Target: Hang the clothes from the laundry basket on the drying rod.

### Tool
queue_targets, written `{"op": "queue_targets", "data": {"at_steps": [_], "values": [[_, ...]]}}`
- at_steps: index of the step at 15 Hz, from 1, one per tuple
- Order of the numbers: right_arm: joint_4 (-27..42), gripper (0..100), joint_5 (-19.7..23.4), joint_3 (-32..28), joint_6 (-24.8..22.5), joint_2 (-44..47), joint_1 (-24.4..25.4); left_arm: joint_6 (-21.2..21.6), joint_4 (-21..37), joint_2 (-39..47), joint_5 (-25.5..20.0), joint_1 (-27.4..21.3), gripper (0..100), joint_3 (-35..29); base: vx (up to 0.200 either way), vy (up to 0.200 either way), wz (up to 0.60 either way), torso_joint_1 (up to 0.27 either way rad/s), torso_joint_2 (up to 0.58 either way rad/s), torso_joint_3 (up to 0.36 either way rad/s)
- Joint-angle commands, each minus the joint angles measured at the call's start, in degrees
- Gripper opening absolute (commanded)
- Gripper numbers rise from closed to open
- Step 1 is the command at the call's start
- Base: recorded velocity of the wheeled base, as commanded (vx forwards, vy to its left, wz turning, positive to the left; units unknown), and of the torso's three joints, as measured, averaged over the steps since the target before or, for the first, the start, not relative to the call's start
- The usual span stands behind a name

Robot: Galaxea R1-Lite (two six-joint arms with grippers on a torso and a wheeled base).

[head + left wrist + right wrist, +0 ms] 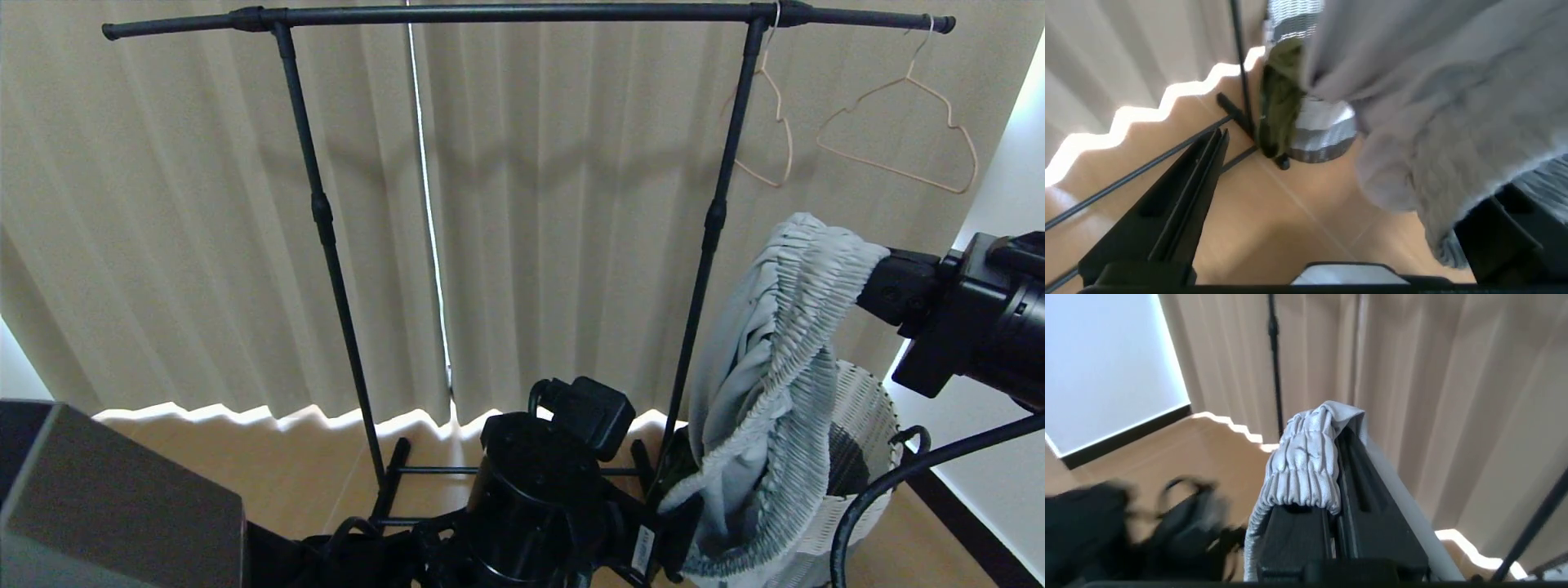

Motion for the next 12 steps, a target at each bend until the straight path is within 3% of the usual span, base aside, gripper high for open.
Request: {"op": "queue_targets", "data": {"at_steps": [1,8,9,12], "values": [[0.1,0,-0.1,0.0,0.0,-1.2,0.9,-0.1,0.0,1.3,0.1,1.1,100,-0.2,0.000,0.000,0.00,0.000,0.00,0.000],[0.1,0,-0.1,-0.6,0.0,-0.6,0.8,1.0,-0.1,-1.3,-0.1,1.3,100,4.4,0.000,0.000,0.00,0.000,0.00,0.000],[0.1,0,-0.1,-0.7,0.0,-0.2,0.8,1.3,-0.1,-1.7,-0.1,1.3,0,5.1,0.000,0.000,0.00,0.000,0.00,0.000],[-0.4,0,-0.1,-0.9,-0.1,1.0,0.7,2.4,-3.1,-4.3,-0.1,1.2,0,7.7,0.000,0.000,0.00,0.000,0.00,0.000]]}}
